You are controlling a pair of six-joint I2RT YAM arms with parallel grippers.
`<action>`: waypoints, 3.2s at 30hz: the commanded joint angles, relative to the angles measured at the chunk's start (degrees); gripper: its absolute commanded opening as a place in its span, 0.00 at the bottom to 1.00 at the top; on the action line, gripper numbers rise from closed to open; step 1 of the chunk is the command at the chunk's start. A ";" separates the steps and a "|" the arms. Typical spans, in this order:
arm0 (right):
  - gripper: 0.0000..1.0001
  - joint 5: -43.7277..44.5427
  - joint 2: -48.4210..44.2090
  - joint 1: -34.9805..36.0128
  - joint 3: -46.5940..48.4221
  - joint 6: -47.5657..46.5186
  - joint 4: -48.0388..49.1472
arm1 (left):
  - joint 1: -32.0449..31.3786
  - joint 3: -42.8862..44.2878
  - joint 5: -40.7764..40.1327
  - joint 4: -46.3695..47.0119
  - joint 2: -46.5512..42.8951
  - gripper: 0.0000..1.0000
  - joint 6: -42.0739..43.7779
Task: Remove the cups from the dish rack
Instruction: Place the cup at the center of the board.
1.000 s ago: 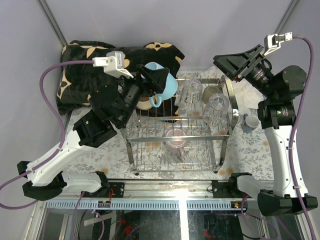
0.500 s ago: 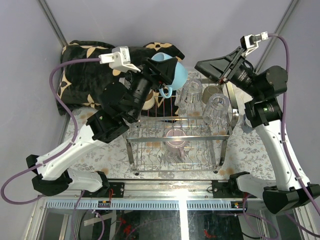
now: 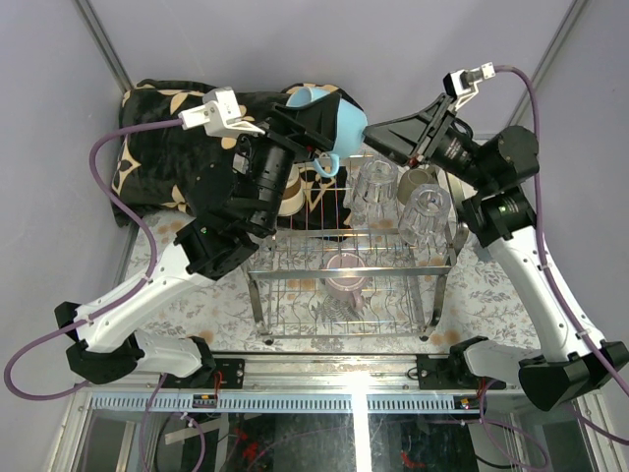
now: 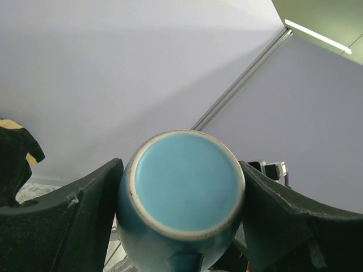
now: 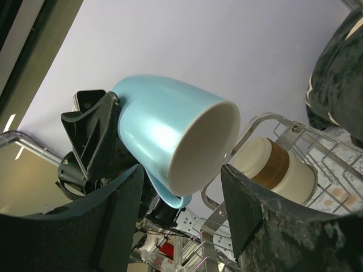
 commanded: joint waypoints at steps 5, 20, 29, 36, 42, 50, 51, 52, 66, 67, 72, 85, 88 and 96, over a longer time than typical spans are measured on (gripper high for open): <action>0.63 0.84 2.15 4.37 1.16 3.42 12.14 | 0.34 -1.60 -3.06 14.55 -2.27 0.00 -0.77; 0.47 1.57 6.33 9.04 0.39 11.47 27.90 | 0.75 -4.53 -1.38 15.82 -3.32 0.00 -7.06; 0.06 2.22 6.69 10.27 0.53 11.77 29.75 | 0.74 -5.64 -0.98 15.46 -4.00 0.00 -8.14; 0.00 3.04 5.49 10.28 0.88 9.70 27.99 | 0.87 -7.03 -1.06 14.46 -6.21 0.27 -6.72; 0.00 3.59 3.85 10.27 2.85 4.16 21.96 | 0.96 -6.78 -0.71 12.72 -8.29 0.66 -3.04; 0.00 5.65 1.31 10.27 6.51 -5.46 10.54 | 1.19 -8.48 -0.89 12.42 -11.89 0.87 -0.16; 0.00 5.95 0.88 10.24 6.74 -6.51 9.17 | 1.17 -8.83 -0.63 12.54 -12.42 0.90 0.12; 0.00 6.38 0.51 10.22 6.89 -7.50 8.15 | 1.28 -9.10 -0.14 12.83 -12.99 0.90 0.63; 0.00 33.48 -6.35 10.18 24.76 -40.82 -35.36 | 1.31 -7.03 -1.03 0.14 -16.39 0.89 4.69; 0.00 36.94 -6.68 10.18 26.06 -42.68 -38.08 | 1.35 -7.18 -1.14 -0.58 -16.60 0.89 4.81; 0.00 57.96 -8.73 10.18 28.76 -49.39 -49.91 | 1.33 -9.03 -0.79 -1.68 -17.78 0.89 4.94; 0.00 88.27 -17.97 10.18 15.84 -46.80 -66.99 | 1.39 -11.26 0.24 -3.99 -18.15 0.89 5.75; 0.00 88.59 -19.89 10.18 11.55 -41.50 -72.10 | 1.40 -12.00 -0.55 -3.91 -18.27 0.89 5.40; 0.00 80.04 -21.72 10.18 -4.51 -27.67 -79.10 | 1.39 -12.46 0.22 -3.88 -18.00 0.90 6.32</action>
